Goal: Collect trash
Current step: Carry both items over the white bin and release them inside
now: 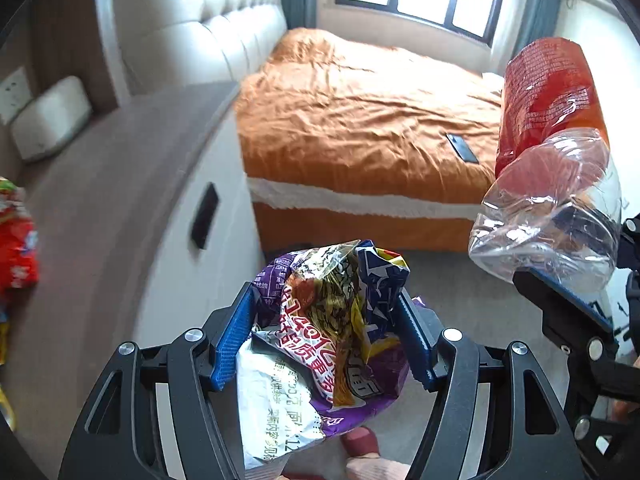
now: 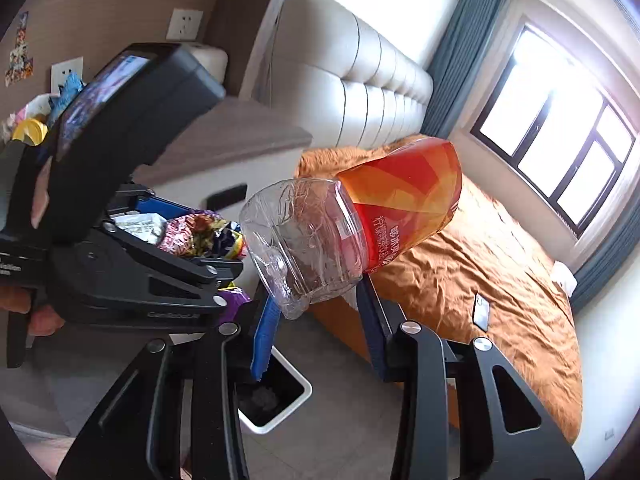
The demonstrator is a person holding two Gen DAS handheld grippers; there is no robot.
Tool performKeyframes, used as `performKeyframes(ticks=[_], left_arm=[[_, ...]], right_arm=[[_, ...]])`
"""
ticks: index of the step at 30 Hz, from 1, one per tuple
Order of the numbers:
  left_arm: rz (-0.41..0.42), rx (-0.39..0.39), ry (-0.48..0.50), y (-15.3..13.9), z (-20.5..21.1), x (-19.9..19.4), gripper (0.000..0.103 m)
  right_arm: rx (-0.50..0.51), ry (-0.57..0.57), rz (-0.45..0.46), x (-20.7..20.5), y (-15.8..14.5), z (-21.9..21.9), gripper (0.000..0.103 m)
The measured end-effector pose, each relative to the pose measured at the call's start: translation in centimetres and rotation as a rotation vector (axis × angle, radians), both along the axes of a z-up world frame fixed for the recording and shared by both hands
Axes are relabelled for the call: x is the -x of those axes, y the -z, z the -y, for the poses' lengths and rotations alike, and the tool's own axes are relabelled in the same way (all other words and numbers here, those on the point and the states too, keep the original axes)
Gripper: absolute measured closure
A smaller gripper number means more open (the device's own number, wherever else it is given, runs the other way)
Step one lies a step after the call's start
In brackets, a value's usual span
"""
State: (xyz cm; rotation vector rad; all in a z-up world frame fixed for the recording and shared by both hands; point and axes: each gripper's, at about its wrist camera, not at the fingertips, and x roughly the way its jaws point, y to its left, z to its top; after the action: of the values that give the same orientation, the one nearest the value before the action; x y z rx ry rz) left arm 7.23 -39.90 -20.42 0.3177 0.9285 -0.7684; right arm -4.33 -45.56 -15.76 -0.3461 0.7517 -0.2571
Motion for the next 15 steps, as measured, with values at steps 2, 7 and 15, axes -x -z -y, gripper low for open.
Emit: performKeyframes(ticks=[2, 7, 15], left_arm=[[-0.039, -0.018, 0.039, 2.8, 1.9, -0.1, 0.037], [-0.099, -0.103, 0.125, 11.3, 6.4, -0.4, 0.037], [-0.153, -0.192, 0.21, 23.2, 9.7, -1.7, 0.035]], right_arm=[[-0.005, 0.019, -0.04, 0.0, 2.6, 1.2, 0.063], [-0.063, 0.059, -0.14, -0.4, 9.9, 4.2, 0.063], [-0.043, 0.046, -0.294, -2.6, 23.1, 7.3, 0.063]])
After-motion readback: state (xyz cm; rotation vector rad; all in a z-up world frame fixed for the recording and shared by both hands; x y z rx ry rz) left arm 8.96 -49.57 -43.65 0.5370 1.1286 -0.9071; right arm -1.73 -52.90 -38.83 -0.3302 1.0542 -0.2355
